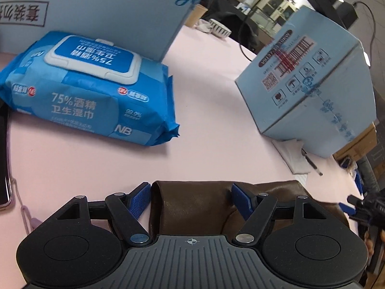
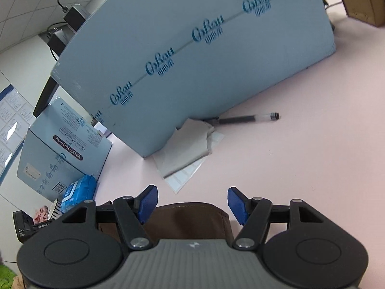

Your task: Fold clothes

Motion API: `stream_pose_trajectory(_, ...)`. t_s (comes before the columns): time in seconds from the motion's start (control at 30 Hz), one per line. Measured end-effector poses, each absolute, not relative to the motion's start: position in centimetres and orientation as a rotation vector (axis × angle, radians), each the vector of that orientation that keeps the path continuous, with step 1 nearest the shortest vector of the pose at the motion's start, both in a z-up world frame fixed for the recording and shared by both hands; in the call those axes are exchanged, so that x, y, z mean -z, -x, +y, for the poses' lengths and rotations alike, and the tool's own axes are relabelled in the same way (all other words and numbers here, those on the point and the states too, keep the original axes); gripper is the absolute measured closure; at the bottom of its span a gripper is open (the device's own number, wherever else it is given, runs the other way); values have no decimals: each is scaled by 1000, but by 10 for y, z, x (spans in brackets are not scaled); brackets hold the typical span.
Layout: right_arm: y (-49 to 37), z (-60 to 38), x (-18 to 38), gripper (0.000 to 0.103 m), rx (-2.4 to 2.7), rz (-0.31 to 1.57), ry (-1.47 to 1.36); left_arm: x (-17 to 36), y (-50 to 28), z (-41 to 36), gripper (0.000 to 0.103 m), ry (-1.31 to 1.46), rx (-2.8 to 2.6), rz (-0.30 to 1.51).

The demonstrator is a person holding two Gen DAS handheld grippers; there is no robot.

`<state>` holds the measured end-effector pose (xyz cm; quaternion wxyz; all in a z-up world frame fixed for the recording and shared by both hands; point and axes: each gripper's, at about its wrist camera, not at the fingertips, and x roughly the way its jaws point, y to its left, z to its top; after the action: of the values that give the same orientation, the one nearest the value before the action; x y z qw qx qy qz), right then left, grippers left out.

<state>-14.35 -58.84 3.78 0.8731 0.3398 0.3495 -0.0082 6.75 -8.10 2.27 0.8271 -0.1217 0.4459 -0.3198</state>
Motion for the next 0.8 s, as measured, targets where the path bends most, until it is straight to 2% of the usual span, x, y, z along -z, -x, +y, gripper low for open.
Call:
stream_pose_trajectory(0.03, 141, -589, -35, 36, 17, 740, -706, -22, -68, -79, 55, 268, 690, 949)
stream_pose_trajectory(0.1, 137, -592, -28, 36, -9, 757, -741, -20, -72, -75, 67, 304, 710, 954)
stream_pose_trajectory(0.27, 135, -592, -25, 36, 3, 826, -695, -19, -73, -77, 75, 274, 734, 932)
stream_pose_trajectory(0.37, 136, -594, -19, 44, -18, 863, -708, -18, -74, -79, 76, 277, 745, 924)
stream_pose_trajectory(0.4, 137, -595, -18, 47, -31, 864, -721, -18, -75, -79, 76, 278, 749, 922)
stream_pose_trajectory(0.43, 138, -596, -16, 63, -45, 864, -734, -18, -75, -79, 77, 283, 754, 918)
stream_pose_trajectory(0.53, 142, -595, -17, 89, -74, 847, -724, -19, -74, -78, 85, 290, 762, 898)
stream_pose_trajectory(0.6, 143, -591, -17, 94, -74, 830, -713, -21, -73, -79, 89, 294, 770, 878)
stream_pose_trajectory(0.8, 157, -585, -33, 97, -117, 713, -700, -35, -62, -80, 94, 272, 831, 801)
